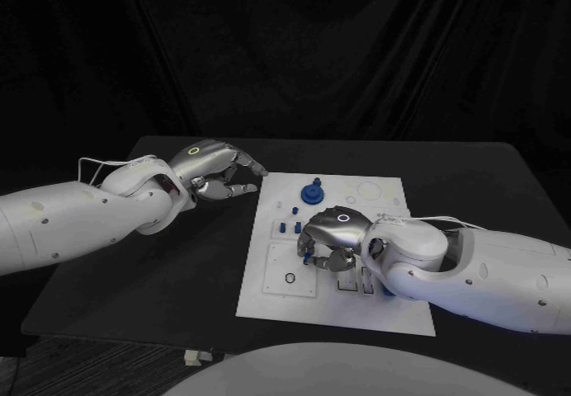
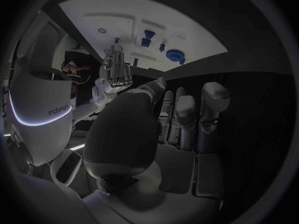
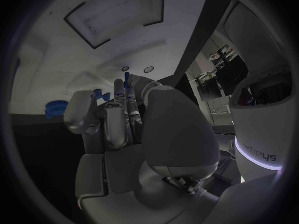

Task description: Assemble the parts on the task board

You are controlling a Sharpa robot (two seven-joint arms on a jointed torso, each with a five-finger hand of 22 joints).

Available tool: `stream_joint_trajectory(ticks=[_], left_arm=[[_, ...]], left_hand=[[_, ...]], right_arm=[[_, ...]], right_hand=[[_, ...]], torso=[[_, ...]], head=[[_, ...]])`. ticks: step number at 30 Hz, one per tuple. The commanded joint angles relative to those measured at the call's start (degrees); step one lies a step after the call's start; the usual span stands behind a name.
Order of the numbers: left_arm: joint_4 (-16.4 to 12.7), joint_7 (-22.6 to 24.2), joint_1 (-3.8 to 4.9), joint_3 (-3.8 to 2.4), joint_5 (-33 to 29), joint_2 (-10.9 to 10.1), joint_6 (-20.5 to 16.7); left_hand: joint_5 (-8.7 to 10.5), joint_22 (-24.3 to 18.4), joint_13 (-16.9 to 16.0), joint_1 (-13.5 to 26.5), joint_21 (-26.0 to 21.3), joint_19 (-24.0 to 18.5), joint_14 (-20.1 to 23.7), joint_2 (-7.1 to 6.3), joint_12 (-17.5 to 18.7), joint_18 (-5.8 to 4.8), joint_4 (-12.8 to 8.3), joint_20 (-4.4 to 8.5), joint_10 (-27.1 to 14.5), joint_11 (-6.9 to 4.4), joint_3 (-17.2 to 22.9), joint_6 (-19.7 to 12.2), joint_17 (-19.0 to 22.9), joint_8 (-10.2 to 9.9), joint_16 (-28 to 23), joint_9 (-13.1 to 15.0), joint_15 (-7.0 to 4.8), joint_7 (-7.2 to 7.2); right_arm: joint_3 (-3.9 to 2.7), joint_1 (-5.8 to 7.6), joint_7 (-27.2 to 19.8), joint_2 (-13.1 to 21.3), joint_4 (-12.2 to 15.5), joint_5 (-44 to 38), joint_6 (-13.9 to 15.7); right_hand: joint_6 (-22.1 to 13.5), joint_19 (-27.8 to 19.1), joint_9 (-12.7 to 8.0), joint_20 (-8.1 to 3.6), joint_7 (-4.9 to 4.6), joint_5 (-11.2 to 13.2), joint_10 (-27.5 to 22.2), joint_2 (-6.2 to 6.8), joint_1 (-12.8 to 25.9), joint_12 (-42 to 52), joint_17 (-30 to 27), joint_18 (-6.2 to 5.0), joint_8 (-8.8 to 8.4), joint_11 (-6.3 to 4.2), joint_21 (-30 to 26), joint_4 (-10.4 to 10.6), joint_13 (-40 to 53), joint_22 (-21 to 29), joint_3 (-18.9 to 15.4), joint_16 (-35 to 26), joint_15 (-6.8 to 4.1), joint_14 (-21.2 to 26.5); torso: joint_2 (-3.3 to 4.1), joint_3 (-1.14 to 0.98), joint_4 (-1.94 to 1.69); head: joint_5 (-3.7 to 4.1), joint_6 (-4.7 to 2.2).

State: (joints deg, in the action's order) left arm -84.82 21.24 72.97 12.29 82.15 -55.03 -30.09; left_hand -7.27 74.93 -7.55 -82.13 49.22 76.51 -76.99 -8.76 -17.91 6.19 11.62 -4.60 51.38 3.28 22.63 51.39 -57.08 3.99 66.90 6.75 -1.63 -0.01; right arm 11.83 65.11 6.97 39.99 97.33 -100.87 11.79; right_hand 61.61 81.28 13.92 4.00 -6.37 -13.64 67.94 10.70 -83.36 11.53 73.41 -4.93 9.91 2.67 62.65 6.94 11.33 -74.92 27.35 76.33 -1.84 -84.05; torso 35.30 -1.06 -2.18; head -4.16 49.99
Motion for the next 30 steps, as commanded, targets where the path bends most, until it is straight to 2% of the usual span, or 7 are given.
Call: stream_joint_trajectory(ticks=[1,30], left_arm=[[-0.17,0.84,-0.10,-0.05,-0.40,0.00,0.03],[-0.21,0.83,-0.28,-0.05,-0.40,-0.05,0.20]], left_hand=[[-0.21,6.13,0.03,-0.51,-0.39,-0.39,0.17,0.16,-0.23,0.44,-0.10,-0.08,0.03,0.28,0.28,0.11,0.05,-0.23,-0.28,-0.05,0.08,-0.39],[-0.25,6.10,0.04,-0.54,-0.55,-0.45,0.34,0.17,-0.28,0.45,-0.09,-0.11,0.01,0.32,0.35,0.10,0.28,-0.23,-0.50,-0.08,0.12,-0.43]], right_arm=[[-0.03,-0.26,-0.16,-0.14,-0.10,-0.46,-0.43],[-0.03,-0.99,0.54,-0.67,-0.91,-1.81,-2.01]], right_hand=[[-0.26,-0.05,0.05,0.27,-0.30,0.24,-0.12,-0.27,0.42,-0.22,-0.06,-0.07,-0.28,0.37,-0.18,-0.33,-0.06,-8.34,-0.05,-0.39,0.43,-1.67],[-0.67,-0.26,0.04,0.43,-0.32,0.11,-0.48,-0.25,0.34,-0.42,-0.32,-0.17,-0.57,0.46,-0.58,-0.64,-0.17,-8.24,0.01,-0.62,0.51,-1.51]], torso=[[0.01,-0.01,0.00],[-0.03,-0.02,0.04]], head=[[-0.04,0.01],[0.08,0.01]])
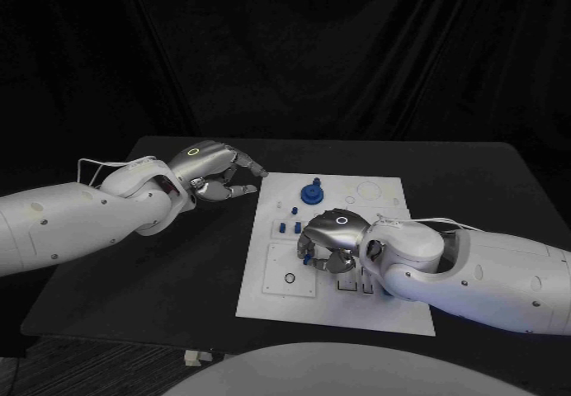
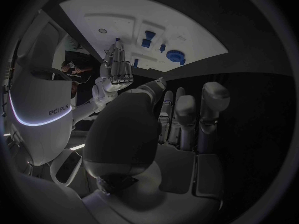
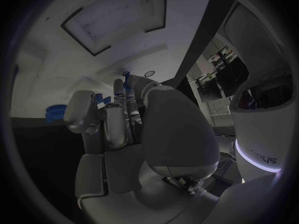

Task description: Assemble the parts on the task board

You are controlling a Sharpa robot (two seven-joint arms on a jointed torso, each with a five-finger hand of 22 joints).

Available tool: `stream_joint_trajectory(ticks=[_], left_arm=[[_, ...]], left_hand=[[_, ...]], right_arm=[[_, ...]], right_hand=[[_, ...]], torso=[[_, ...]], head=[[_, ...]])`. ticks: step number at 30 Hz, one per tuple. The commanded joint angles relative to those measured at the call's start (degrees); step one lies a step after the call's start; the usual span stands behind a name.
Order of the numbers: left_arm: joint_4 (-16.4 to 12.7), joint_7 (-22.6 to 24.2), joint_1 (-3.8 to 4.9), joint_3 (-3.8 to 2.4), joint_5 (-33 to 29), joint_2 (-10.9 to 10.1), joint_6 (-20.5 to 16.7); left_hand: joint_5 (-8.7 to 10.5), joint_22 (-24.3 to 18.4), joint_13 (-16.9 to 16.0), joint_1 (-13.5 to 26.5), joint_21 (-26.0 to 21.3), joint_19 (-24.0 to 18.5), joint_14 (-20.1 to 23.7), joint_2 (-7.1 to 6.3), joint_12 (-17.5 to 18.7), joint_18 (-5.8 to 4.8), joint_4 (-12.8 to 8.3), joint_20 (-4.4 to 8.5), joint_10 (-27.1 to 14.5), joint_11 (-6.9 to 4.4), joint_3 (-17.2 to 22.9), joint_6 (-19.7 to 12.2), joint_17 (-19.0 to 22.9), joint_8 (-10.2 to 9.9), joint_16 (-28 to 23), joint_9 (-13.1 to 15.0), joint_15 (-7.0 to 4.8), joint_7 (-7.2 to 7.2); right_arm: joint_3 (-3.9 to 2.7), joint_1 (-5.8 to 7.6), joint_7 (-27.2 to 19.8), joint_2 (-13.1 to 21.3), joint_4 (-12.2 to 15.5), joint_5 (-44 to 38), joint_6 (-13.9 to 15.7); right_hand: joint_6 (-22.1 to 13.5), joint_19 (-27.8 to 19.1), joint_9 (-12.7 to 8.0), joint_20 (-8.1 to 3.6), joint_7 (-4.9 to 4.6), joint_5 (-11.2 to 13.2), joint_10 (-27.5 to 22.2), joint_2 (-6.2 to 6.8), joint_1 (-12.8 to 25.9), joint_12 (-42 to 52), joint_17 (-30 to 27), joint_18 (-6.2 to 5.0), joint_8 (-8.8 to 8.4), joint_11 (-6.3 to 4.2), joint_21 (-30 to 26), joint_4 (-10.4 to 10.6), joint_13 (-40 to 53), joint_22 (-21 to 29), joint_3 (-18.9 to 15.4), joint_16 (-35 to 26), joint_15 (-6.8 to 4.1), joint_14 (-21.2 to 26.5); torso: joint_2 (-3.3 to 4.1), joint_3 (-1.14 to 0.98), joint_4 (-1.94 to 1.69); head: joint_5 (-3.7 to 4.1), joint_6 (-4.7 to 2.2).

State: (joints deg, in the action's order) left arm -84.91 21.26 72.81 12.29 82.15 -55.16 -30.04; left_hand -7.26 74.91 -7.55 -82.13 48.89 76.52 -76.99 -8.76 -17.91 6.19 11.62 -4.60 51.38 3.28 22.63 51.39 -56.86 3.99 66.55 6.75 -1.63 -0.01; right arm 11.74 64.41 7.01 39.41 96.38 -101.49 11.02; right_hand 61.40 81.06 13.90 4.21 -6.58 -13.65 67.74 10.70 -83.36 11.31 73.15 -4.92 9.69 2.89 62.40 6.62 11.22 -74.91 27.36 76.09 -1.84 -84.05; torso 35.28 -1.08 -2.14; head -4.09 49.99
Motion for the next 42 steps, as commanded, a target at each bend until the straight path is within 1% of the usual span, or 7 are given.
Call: stream_joint_trajectory(ticks=[1,10,13,20,31,35,42], left_arm=[[-0.11,0.82,-0.12,-0.05,-0.40,0.09,0.16],[-0.10,0.79,-0.21,-0.05,-0.40,0.10,0.25],[-0.11,0.78,-0.25,-0.05,-0.40,0.07,0.26],[-0.04,0.78,-0.37,-0.05,-0.40,0.08,0.36],[0.01,0.78,-0.54,-0.05,-0.40,0.10,0.40],[0.02,0.78,-0.58,-0.05,-0.40,0.09,0.43],[0.08,0.76,-0.62,-0.05,-0.40,0.12,0.54]], left_hand=[[-0.25,6.11,0.04,-0.54,-0.22,-0.45,0.34,0.17,-0.28,0.45,-0.09,-0.11,0.01,0.33,0.35,0.10,0.05,-0.23,-0.15,-0.09,0.12,-0.43],[-0.25,6.11,0.04,-0.54,-0.22,-0.45,0.34,0.17,-0.28,0.45,-0.09,-0.11,0.01,0.33,0.35,0.10,0.05,-0.23,-0.15,-0.09,0.12,-0.43],[-0.25,6.11,0.04,-0.54,-0.22,-0.45,0.34,0.17,-0.28,0.45,-0.09,-0.11,0.01,0.33,0.35,0.10,0.05,-0.23,-0.15,-0.09,0.12,-0.43],[-0.28,6.09,0.08,-0.56,-0.39,-0.52,0.45,0.18,-0.37,0.47,-0.04,-0.16,-0.03,0.37,0.47,0.09,0.13,-0.22,-0.27,-0.15,0.17,-0.47],[-0.28,6.09,0.08,-0.56,-0.39,-0.52,0.45,0.18,-0.37,0.47,-0.04,-0.16,-0.03,0.37,0.47,0.09,0.13,-0.22,-0.27,-0.15,0.17,-0.47],[-0.28,6.12,0.09,-0.54,-0.31,-0.50,0.47,0.23,-0.42,0.45,0.01,-0.17,-0.03,0.40,0.52,0.11,0.14,-0.20,-0.31,-0.17,0.19,-0.50],[-0.31,6.10,0.11,-0.36,-0.46,-0.54,0.47,0.47,-0.50,0.47,0.24,-0.21,-0.03,0.44,0.63,0.16,0.14,-0.18,-0.33,-0.20,0.22,-0.56]], right_arm=[[0.06,-0.30,0.52,-0.13,0.03,-1.23,-1.32],[0.06,-0.49,0.65,-0.49,-0.11,-1.39,-2.15],[0.06,-0.59,0.73,-0.56,-0.16,-1.41,-2.46],[0.06,-0.71,0.80,-0.63,-0.25,-1.42,-2.71],[0.06,-0.79,1.46,-0.59,-0.32,-1.42,-2.67],[0.06,-0.80,1.72,-0.56,-0.45,-1.42,-2.51],[0.06,-0.82,1.78,-0.58,-0.63,-1.42,-2.04]], right_hand=[[-0.56,-0.07,0.06,0.23,-0.09,0.13,-0.38,-0.21,0.36,-0.25,-0.04,-0.18,-0.43,0.26,-0.34,-0.37,-0.08,-8.25,-0.01,-0.36,0.49,-1.50],[-1.70,-0.58,-0.07,0.25,0.00,0.65,-1.19,-0.11,0.84,-0.49,-0.68,-0.45,-1.16,0.31,-1.34,-0.48,-0.13,-8.00,-0.17,-0.94,0.25,-1.12],[-3.02,-0.93,-0.24,0.12,0.34,2.45,-1.67,-0.08,1.42,-0.36,-1.05,-0.59,-1.94,0.19,-1.96,-0.40,-0.01,-7.85,-0.46,-1.28,-0.01,-0.85],[-4.45,-1.21,-0.36,-0.02,1.06,4.13,-2.16,-0.08,2.03,0.04,-1.29,-0.65,-2.73,0.17,-2.46,-0.26,0.26,-7.74,-0.84,-1.49,-0.17,-0.65],[-5.52,-1.36,-0.44,-0.09,1.86,5.08,-2.40,0.12,2.58,0.47,-1.45,-0.70,-3.29,0.14,-2.81,-0.05,0.53,-7.65,-1.32,-1.61,-0.22,-0.55],[-8.23,-1.65,-0.82,-0.01,2.77,5.31,-3.02,0.17,2.96,0.91,-1.82,-0.79,-4.65,0.24,-3.56,0.22,0.82,-7.48,-1.74,-1.91,-0.09,-0.33],[-8.00,-1.88,-0.71,0.14,3.04,4.65,-3.06,-0.26,3.73,1.41,-2.14,-0.87,-4.46,0.21,-4.18,0.86,1.10,-7.34,-2.24,-2.18,0.14,-0.16]], torso=[[0.00,0.00,0.00],[-0.01,-0.01,0.00],[0.00,0.00,0.00],[-0.01,0.00,0.00],[-0.01,-0.01,0.00],[-0.01,0.00,0.00],[-0.01,0.00,0.00]], head=[[0.00,0.01],[-0.06,0.01],[-0.10,0.01],[-0.03,0.01],[-0.07,0.01],[-0.14,0.01],[-0.04,0.01]])
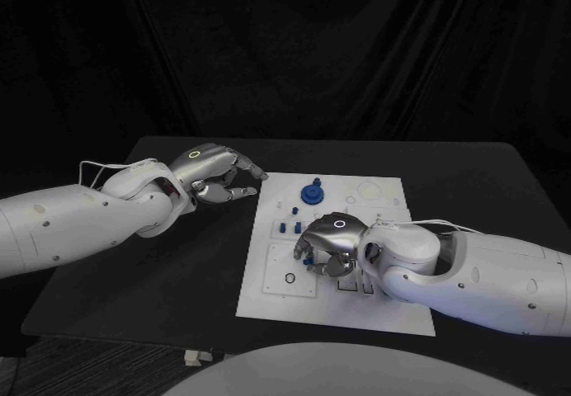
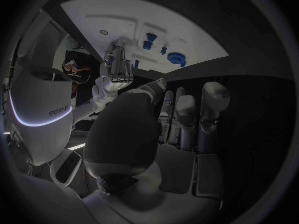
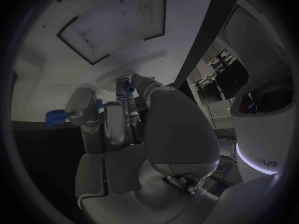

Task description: Assemble the parts on the task board

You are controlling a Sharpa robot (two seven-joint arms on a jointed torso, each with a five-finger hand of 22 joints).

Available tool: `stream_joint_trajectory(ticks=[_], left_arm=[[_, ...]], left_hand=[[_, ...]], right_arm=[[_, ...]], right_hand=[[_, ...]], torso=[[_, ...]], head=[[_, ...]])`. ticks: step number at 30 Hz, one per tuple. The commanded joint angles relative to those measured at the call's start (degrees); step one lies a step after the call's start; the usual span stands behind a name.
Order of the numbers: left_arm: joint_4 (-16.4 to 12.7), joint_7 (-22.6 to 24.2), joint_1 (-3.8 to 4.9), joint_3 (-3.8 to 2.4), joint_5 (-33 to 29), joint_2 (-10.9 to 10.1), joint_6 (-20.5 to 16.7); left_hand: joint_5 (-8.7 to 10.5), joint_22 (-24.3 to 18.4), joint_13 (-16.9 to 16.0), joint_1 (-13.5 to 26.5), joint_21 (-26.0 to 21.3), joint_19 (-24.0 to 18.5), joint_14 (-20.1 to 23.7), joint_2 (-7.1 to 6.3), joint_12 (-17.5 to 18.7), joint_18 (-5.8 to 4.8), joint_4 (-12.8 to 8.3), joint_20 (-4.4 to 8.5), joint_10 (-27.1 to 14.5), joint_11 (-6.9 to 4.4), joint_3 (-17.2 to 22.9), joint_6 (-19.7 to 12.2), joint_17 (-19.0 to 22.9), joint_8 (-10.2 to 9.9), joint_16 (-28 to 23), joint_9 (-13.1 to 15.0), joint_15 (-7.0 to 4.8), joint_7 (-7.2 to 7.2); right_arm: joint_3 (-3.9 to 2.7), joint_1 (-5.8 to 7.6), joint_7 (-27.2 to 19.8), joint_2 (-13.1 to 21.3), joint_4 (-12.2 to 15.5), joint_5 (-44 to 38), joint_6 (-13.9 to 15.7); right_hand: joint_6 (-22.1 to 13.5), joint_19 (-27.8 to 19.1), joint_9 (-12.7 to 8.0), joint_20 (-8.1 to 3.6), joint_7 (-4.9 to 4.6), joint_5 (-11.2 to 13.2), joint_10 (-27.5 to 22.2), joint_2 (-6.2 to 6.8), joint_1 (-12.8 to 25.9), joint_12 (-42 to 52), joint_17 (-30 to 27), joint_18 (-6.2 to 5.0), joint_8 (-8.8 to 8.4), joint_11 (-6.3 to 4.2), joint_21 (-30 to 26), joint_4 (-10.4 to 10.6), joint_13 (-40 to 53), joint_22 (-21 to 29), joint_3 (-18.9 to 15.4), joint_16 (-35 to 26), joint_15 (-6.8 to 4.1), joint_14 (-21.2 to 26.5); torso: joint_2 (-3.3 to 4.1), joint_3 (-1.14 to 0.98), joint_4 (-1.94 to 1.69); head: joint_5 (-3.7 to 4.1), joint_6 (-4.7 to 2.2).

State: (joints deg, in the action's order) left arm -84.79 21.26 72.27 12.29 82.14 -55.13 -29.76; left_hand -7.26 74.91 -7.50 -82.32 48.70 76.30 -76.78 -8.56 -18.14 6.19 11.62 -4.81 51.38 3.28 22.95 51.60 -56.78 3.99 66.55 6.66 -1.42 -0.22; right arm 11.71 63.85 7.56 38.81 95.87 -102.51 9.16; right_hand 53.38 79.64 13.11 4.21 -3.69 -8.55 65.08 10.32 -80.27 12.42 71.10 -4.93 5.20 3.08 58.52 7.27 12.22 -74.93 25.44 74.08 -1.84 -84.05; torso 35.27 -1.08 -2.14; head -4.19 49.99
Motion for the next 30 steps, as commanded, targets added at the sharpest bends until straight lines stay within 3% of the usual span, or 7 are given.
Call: stream_joint_trajectory(ticks=[1,11,14,19,30], left_arm=[[-0.02,0.76,-0.10,-0.05,-0.40,0.11,0.28],[0.05,0.76,-0.15,-0.05,-0.40,0.22,0.43],[0.05,0.75,-0.17,-0.05,-0.40,0.20,0.48],[0.06,0.76,-0.20,-0.05,-0.40,0.23,0.52],[0.12,0.78,-0.27,-0.05,-0.40,0.32,0.58]], left_hand=[[-0.32,6.11,0.06,-0.17,-0.27,-0.32,0.27,0.28,-0.27,0.47,0.24,0.00,-0.03,0.44,0.31,-0.05,0.07,-0.18,-0.33,-0.11,0.01,-0.35],[-0.33,6.11,0.07,-0.15,-0.29,-0.33,0.30,0.36,-0.29,0.47,0.29,-0.01,-0.03,0.45,0.36,-0.05,0.13,-0.18,-0.38,-0.12,0.02,-0.35],[-0.33,6.11,0.07,-0.15,-0.29,-0.33,0.30,0.36,-0.29,0.47,0.29,-0.01,-0.03,0.45,0.36,-0.05,0.13,-0.18,-0.38,-0.12,0.02,-0.35],[-0.35,6.10,0.08,-0.13,-0.36,-0.35,0.33,0.46,-0.31,0.48,0.34,-0.02,-0.04,0.46,0.42,-0.05,0.20,-0.18,-0.44,-0.13,0.03,-0.35],[-0.35,6.10,0.08,-0.13,-0.39,-0.35,0.35,0.51,-0.34,0.48,0.37,-0.02,-0.03,0.46,0.46,-0.06,0.24,-0.19,-0.48,-0.15,0.04,-0.35]], right_arm=[[0.09,-0.26,1.18,0.02,-0.14,-0.40,-0.02],[0.09,-0.27,0.71,0.00,-0.20,-0.40,0.49],[0.09,-0.27,0.56,0.01,-0.23,-0.40,0.51],[0.09,-0.27,0.42,0.03,-0.21,-0.40,0.47],[0.08,-0.27,0.51,-0.05,-0.25,-0.40,-0.20]], right_hand=[[0.05,-0.41,0.08,0.17,0.05,-0.60,-0.39,0.04,0.71,0.37,-0.05,-0.83,0.07,-0.01,-0.18,0.28,0.14,-7.35,-0.38,-0.13,0.20,-0.17],[6.01,-0.33,2.25,-0.16,-0.42,-4.04,0.56,-1.74,-0.14,2.18,-0.11,-0.91,3.88,-0.74,-0.25,-0.73,1.05,-7.38,-1.28,-0.09,-0.43,-0.19],[7.50,-0.26,3.20,-0.40,-1.34,-6.20,1.16,-2.29,-0.93,2.74,-0.15,-0.87,5.17,-1.12,-0.15,-1.70,1.28,-7.43,-1.39,-0.11,-0.59,-0.21],[8.25,-0.28,3.86,-0.46,-1.72,-7.86,1.57,-2.59,-1.36,3.07,-0.45,-0.86,5.93,-1.21,-0.23,-2.44,1.40,-7.42,-1.42,-0.37,-0.58,-0.11],[8.25,-0.63,4.23,-0.16,-2.17,-7.96,1.50,-2.89,-0.53,3.06,-1.14,-0.92,6.14,-0.73,-1.11,-2.18,1.36,-7.21,-1.76,-1.00,-0.03,0.17]], torso=[[0.00,0.00,0.00],[0.00,-0.01,-0.01],[0.01,-0.01,-0.01],[0.00,0.00,0.00],[0.01,-0.01,-0.01]], head=[[0.05,0.01],[0.04,0.01],[0.07,0.01],[0.03,0.01],[0.03,0.01]])
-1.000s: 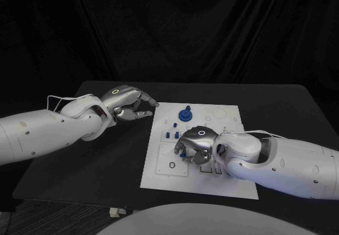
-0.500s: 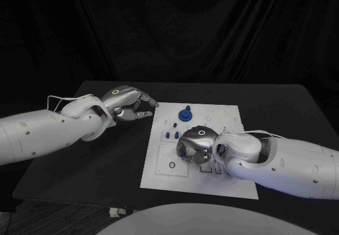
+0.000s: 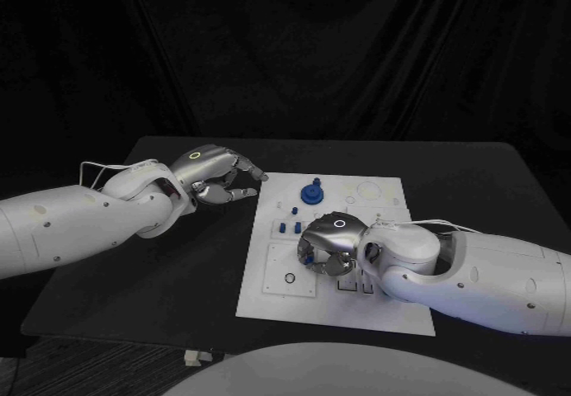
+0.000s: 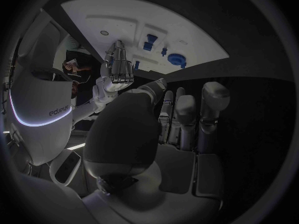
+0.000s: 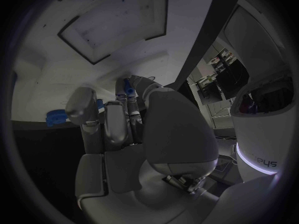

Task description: Assemble the parts on the task board

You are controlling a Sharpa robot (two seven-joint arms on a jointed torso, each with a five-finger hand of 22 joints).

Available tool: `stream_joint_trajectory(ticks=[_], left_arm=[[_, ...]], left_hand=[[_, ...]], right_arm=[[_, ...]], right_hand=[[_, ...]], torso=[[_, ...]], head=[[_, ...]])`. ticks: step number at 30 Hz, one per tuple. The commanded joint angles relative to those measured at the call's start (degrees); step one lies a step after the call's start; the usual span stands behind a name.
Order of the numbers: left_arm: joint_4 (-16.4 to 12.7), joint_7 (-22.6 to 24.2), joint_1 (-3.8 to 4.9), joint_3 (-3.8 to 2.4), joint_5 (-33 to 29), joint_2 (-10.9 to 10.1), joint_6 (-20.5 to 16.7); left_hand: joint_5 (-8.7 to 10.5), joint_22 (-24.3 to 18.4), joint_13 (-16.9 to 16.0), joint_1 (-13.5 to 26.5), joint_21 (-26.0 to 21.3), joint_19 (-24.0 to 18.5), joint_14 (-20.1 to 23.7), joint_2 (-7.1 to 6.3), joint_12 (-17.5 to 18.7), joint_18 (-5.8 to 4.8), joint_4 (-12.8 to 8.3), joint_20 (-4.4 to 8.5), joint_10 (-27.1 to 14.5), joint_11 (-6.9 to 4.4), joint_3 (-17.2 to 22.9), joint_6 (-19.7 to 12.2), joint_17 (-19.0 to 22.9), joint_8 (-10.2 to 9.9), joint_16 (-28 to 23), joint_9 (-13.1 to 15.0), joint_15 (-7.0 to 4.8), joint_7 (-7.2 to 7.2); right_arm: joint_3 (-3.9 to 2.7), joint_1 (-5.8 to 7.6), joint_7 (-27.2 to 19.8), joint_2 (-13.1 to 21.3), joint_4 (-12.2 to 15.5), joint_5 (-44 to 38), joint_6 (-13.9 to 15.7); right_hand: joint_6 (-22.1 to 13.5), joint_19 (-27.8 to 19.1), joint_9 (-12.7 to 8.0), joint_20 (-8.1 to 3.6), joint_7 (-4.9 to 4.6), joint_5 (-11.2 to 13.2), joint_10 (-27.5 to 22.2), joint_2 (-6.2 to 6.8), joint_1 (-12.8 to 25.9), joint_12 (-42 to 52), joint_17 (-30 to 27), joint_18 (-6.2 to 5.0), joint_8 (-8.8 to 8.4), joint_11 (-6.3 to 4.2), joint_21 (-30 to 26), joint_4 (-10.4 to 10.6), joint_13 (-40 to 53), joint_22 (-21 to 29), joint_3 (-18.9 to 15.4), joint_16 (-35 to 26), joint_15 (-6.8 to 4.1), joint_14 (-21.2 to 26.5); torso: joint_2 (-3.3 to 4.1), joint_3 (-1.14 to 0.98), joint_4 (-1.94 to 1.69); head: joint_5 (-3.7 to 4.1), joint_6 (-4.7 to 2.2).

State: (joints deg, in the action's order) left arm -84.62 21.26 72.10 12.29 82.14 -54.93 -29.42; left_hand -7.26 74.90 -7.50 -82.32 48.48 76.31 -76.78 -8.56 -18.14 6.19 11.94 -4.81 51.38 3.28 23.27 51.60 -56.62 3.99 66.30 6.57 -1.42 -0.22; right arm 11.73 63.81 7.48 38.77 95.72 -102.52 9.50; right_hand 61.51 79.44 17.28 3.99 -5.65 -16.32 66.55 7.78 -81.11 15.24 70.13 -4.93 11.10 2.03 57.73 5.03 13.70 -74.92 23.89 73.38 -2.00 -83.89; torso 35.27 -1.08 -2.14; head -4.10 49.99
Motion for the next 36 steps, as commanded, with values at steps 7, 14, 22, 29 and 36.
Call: stream_joint_trajectory(ticks=[7,14,22,29,36], left_arm=[[0.02,0.80,-0.18,-0.05,-0.40,0.18,0.33],[0.07,0.84,-0.29,-0.05,-0.40,0.20,0.40],[0.10,0.87,-0.37,-0.05,-0.40,0.20,0.41],[0.12,0.87,-0.41,-0.05,-0.40,0.20,0.45],[0.13,0.86,-0.44,-0.05,-0.40,0.18,0.49]], left_hand=[[-0.35,6.09,0.09,-0.11,-0.21,-0.37,0.36,0.56,-0.37,0.49,0.10,-0.03,-0.01,0.46,0.17,-0.07,0.10,-0.19,-0.25,-0.06,0.05,-0.36],[-0.34,6.09,0.09,-0.09,-0.25,-0.38,0.34,0.60,-0.40,0.49,0.13,-0.04,0.01,0.46,0.19,-0.10,0.05,-0.20,-0.22,-0.08,0.05,-0.38],[-0.32,6.08,0.05,-0.04,-0.36,-0.41,0.37,0.75,-0.59,0.50,0.24,-0.06,0.21,0.46,0.27,-0.14,0.10,-0.22,-0.27,-0.12,0.06,-0.47],[-0.31,6.08,0.02,-0.05,-0.38,-0.41,0.34,0.78,-0.71,0.51,0.26,-0.07,0.35,0.45,0.29,-0.15,0.03,-0.22,-0.24,-0.14,0.07,-0.49],[-0.31,6.07,0.00,-0.06,-0.43,-0.42,0.37,0.79,-0.76,0.52,0.26,-0.07,0.41,0.45,0.31,-0.15,0.11,-0.22,-0.29,-0.14,0.06,-0.50]], right_arm=[[0.06,-0.22,0.96,-0.16,-0.17,-0.39,-1.49],[0.06,-0.21,1.11,-0.42,-0.29,-0.39,-1.59],[0.06,-0.21,1.51,-0.71,-0.46,-0.39,-2.15],[0.06,-0.21,1.69,-0.91,-0.53,-0.39,-2.50],[0.06,-0.21,1.77,-0.98,-0.54,-0.39,-2.69]], right_hand=[[-1.09,-1.00,-0.09,0.43,-0.57,0.64,-0.51,-0.44,0.94,0.03,-0.99,-1.11,-0.43,0.68,-1.60,0.29,-0.22,-6.93,-0.30,-1.07,0.53,0.48],[-3.97,-1.37,-1.13,0.70,-1.03,2.18,-0.84,-0.23,1.51,0.10,-1.49,-1.29,-2.37,0.79,-2.42,0.57,-0.18,-6.75,-0.10,-1.52,0.68,0.78],[-5.23,-1.71,-1.87,0.81,-1.14,3.13,-1.29,0.16,1.75,0.05,-2.10,-1.43,-3.35,0.89,-3.30,0.71,-0.18,-6.56,0.02,-2.08,0.75,1.10],[-6.73,-2.04,-2.75,0.88,-1.12,4.08,-1.52,0.63,2.16,0.11,-2.69,-1.57,-4.43,0.94,-4.18,1.04,-0.14,-6.37,0.04,-2.62,0.80,1.39],[-6.76,-2.22,-3.00,0.92,-1.11,4.71,-1.79,0.88,2.37,0.07,-3.07,-1.64,-4.55,1.00,-4.69,1.20,-0.14,-6.25,-0.05,-2.98,0.84,1.58]], torso=[[0.00,0.00,-0.01],[0.00,0.00,0.01],[0.02,0.00,-0.02],[0.01,0.00,-0.01],[-0.01,0.00,0.01]], head=[[-0.11,0.01],[-0.17,0.01],[-0.31,0.01],[-0.38,0.01],[-0.48,0.01]])
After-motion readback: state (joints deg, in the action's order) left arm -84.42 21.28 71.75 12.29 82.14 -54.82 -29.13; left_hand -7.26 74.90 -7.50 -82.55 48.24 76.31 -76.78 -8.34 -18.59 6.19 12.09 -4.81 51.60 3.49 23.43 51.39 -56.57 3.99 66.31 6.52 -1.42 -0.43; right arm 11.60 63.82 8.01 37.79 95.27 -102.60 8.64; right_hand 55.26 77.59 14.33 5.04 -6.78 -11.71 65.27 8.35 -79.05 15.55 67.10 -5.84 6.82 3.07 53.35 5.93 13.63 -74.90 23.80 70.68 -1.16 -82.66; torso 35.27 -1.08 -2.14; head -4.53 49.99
